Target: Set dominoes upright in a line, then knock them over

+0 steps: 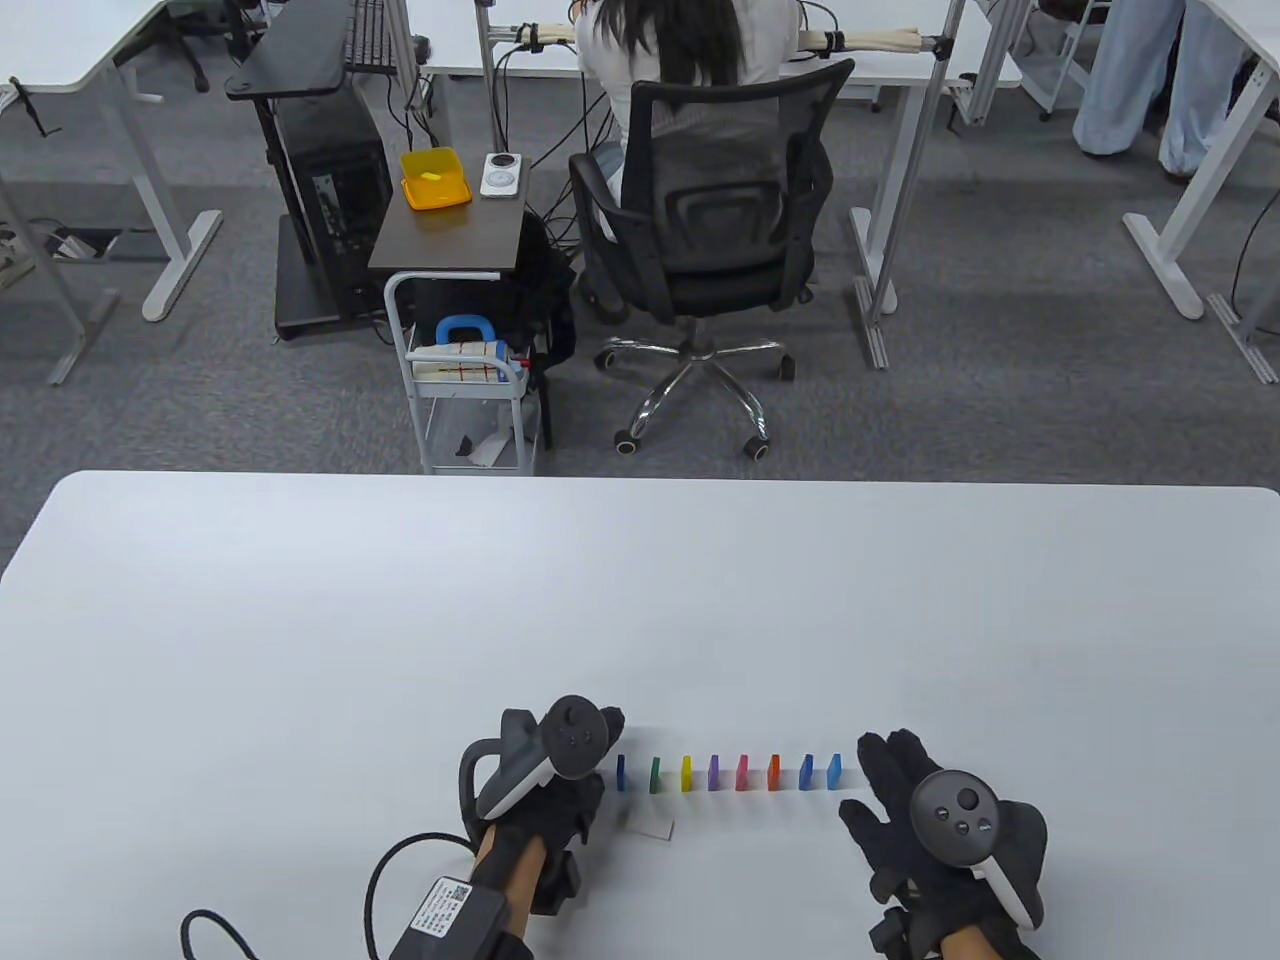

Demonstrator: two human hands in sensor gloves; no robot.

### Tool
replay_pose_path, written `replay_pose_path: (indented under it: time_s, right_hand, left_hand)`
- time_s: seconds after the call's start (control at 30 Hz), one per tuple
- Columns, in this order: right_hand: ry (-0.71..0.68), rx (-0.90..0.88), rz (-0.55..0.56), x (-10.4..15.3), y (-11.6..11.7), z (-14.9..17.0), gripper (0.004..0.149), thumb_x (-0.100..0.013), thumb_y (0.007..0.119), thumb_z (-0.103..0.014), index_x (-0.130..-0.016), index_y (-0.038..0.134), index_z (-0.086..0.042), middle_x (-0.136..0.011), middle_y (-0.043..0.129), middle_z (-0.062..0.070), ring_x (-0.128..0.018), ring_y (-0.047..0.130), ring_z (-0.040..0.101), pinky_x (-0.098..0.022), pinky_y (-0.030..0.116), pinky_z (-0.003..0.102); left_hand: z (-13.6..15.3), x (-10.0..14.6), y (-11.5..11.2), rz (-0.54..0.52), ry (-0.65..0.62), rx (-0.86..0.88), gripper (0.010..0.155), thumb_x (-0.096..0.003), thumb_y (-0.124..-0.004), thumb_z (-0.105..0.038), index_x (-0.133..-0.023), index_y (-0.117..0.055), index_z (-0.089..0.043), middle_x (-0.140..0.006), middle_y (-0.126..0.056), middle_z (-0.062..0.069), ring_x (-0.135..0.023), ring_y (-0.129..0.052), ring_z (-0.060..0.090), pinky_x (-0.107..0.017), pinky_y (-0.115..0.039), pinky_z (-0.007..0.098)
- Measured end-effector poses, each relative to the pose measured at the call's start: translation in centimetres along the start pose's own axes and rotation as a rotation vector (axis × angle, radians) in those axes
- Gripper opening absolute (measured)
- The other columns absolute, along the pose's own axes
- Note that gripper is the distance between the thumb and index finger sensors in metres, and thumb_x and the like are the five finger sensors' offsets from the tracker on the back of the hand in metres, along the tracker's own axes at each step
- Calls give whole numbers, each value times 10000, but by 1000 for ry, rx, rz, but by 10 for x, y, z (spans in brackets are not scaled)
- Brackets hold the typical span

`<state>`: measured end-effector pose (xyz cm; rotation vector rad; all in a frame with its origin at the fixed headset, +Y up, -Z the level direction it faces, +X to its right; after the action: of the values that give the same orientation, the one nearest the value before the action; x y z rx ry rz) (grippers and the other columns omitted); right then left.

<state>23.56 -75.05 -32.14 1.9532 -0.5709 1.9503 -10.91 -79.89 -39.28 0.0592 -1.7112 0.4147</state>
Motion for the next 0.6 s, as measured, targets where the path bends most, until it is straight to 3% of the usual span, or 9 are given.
replay_pose_path:
  time_s: [0.6]
  right_hand:
    - [8, 3, 0, 0, -1, 1, 707, -396, 864, -437, -1023, 677, -169, -1074, 582, 215, -912, 725, 493, -676, 574, 667]
  left_hand:
    - [7, 4, 3, 29, 26, 29, 780, -369, -953, -312, -1026, -534, -355, -1063, -749, 10, -817, -1012, 280, -642, -863, 503]
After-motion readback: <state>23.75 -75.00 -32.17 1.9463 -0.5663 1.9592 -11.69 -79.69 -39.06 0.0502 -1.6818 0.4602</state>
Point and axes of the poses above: the tracker on the back of each hand, its own z axis roughly to the little-finger side, its own x axis roughly from the fingertips to the wrist, y = z × x, the point moved 4 cm from there along -x, roughly from the wrist to the fingertips
